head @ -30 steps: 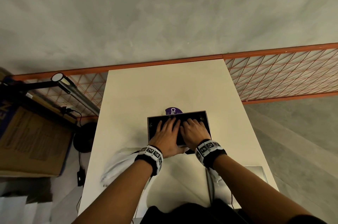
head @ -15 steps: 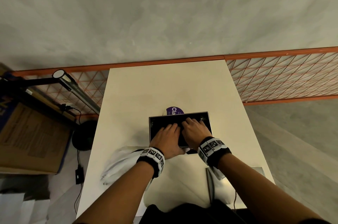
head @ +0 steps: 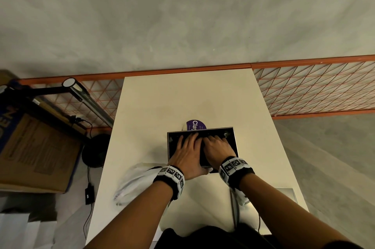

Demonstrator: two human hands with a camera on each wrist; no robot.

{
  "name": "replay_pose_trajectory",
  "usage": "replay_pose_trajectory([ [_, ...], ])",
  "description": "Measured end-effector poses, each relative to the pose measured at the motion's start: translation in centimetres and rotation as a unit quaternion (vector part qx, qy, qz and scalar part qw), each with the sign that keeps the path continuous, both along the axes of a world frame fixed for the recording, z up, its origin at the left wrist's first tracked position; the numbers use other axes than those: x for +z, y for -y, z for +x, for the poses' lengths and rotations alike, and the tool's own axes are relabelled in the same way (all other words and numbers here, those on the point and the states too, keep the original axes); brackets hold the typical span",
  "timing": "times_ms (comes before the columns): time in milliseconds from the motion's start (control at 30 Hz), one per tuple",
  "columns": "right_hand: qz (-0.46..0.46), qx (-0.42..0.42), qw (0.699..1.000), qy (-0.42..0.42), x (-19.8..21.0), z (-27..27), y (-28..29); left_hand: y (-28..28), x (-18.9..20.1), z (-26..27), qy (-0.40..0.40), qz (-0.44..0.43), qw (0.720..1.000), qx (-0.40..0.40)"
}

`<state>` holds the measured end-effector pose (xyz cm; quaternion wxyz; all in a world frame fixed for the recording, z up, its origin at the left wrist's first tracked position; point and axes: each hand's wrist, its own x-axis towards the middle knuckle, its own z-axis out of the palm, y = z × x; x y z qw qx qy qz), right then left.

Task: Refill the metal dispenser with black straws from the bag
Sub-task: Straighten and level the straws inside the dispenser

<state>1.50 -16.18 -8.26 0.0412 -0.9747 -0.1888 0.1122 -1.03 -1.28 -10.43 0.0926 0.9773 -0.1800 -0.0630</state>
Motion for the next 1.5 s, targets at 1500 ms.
replay_pose_trajectory([
  [1500, 0.04, 0.015, 0.986, -0.16, -0.2, 3.4, -1.0, 0.1, 0.1, -1.0, -0.009, 0.025, 1.0, 0.015],
])
